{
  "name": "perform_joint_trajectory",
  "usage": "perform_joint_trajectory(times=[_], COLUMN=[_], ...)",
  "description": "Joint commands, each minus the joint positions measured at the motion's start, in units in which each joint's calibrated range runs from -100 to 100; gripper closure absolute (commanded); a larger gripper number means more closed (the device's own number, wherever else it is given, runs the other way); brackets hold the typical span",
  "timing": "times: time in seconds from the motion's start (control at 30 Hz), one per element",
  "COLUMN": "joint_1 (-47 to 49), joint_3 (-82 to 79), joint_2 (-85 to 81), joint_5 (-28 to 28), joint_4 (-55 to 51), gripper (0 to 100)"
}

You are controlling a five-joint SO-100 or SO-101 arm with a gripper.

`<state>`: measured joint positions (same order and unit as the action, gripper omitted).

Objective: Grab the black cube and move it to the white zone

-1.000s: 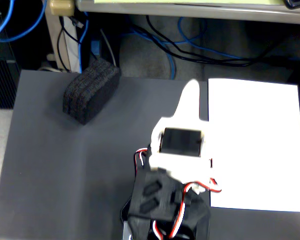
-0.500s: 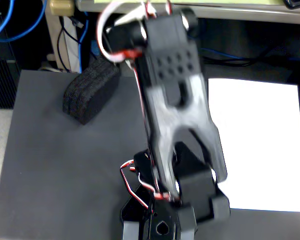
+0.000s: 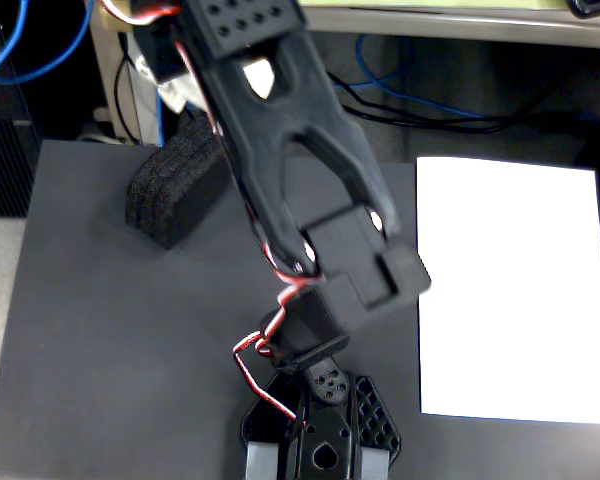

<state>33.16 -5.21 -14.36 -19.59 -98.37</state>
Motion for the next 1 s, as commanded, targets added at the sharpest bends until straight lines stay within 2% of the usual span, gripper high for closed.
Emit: perform_joint_trajectory(times=[0.0, 0.17, 0.27, 0.33, 0.53, 0.73, 0.9, 0.97], joint_1=[0.2, 0.1, 0.3, 0.8, 0.8, 0.8, 0.8, 0.8], joint_3=[3.5, 3.7, 3.7, 3.6, 2.6, 2.5, 2.3, -2.4], joint_2=[5.4, 21.5, 21.1, 20.3, 20.4, 20.3, 21.1, 21.1], joint_5=[-0.2, -0.2, -0.2, -0.4, -1.7, -6.5, -9.7, -11.6], joint_4=[4.4, 7.4, 7.4, 7.0, 6.5, -0.6, -0.9, -0.9], gripper=[86, 83, 62, 55, 54, 54, 54, 54])
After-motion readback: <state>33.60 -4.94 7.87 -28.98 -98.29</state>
